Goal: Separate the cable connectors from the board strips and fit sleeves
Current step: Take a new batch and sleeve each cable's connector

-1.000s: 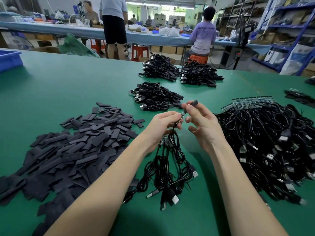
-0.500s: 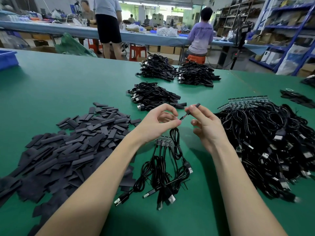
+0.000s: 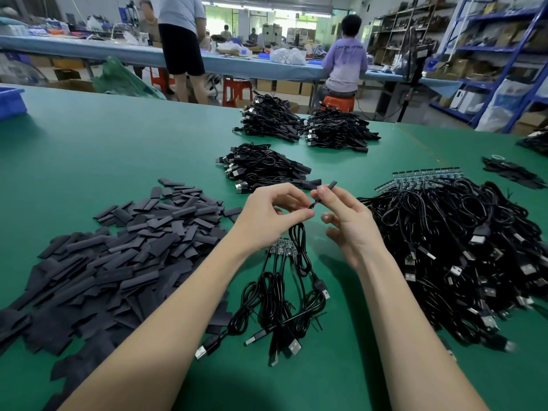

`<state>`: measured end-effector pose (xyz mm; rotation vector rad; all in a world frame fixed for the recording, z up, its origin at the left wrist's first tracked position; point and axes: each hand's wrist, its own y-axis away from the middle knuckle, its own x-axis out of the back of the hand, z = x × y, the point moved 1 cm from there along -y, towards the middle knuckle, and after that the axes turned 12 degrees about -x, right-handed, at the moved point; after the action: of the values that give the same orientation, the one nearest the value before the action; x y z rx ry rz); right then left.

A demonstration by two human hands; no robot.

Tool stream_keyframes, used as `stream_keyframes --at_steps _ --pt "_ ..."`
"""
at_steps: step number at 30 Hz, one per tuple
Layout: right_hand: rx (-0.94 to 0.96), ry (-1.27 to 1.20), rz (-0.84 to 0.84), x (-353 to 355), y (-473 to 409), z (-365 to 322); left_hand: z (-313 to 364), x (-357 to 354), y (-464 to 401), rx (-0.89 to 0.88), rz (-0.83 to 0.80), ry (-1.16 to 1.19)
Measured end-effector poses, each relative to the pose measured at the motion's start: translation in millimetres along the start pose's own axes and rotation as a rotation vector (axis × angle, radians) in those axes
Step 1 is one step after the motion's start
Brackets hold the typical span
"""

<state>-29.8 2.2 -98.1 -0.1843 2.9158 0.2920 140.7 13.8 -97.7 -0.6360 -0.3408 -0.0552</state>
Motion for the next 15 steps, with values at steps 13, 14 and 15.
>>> stream_keyframes --at_steps 13,14,15 --pt "0.087 0.035 0.109 -7.2 -4.2 7.5 -4.3 1.2 -0.2 0.091 -0.036 0.089" --pt "0.137 0.050 0.119 -7.4 -4.3 7.1 -3.9 -0.1 -0.1 0.111 -0.042 0.113" --pt "0.184 0.062 0.122 -8.4 -4.7 7.1 -3.3 -1.0 0.1 0.125 -0.033 0.142"
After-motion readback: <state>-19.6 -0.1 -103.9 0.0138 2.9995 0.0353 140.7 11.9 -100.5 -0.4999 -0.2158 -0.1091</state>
